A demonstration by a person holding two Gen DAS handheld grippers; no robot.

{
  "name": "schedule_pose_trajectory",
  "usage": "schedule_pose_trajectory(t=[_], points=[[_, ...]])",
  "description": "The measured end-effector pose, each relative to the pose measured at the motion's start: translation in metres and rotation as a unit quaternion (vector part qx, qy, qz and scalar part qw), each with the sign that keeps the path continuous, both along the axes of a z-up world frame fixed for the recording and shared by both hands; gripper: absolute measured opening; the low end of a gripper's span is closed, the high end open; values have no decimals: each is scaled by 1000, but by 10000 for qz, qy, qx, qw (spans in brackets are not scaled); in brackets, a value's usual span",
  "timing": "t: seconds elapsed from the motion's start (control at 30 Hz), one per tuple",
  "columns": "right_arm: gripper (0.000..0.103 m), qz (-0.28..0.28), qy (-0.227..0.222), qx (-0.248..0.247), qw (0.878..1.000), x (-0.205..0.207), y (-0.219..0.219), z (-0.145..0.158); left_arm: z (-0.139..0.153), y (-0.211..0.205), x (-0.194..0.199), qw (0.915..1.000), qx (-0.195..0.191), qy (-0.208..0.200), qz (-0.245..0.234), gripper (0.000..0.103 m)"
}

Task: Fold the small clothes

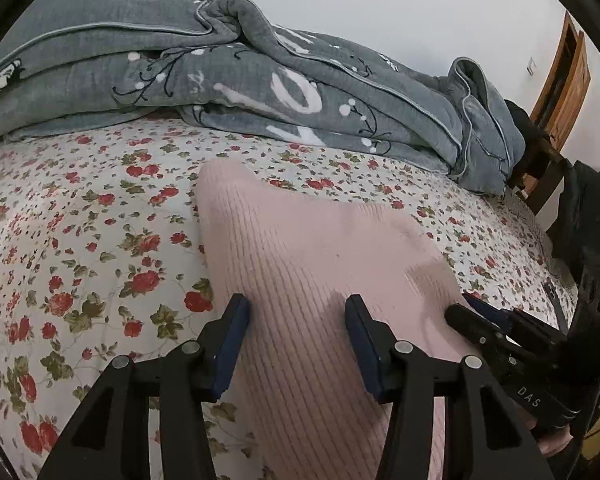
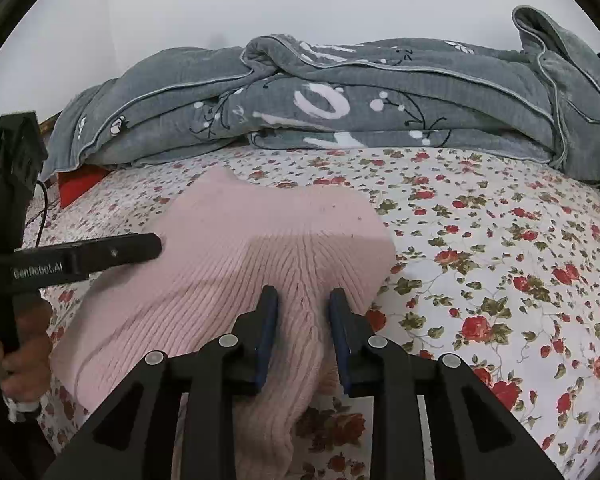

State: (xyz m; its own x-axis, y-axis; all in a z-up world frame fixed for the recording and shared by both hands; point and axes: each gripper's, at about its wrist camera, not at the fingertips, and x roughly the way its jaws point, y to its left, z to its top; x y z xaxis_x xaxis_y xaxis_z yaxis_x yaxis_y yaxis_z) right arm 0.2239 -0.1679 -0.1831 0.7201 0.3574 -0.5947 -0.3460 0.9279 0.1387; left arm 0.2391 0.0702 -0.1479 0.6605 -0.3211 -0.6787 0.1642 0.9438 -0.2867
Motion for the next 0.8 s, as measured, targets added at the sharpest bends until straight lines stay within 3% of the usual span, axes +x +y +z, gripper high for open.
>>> schedule_pose_trajectory(t=[0.4, 0.5, 0.8], points=[[31, -122, 165, -38, 9998, -26, -4, 15, 17, -2, -37, 9998, 41, 159, 81, 51], [44, -216, 208, -165, 9994, -43, -6, 20, 30, -6, -60, 9998, 149, 89, 120, 54], [52, -557, 28, -339, 9979, -105, -24, 62, 78, -13, -131, 9973, 459, -291, 493, 65]])
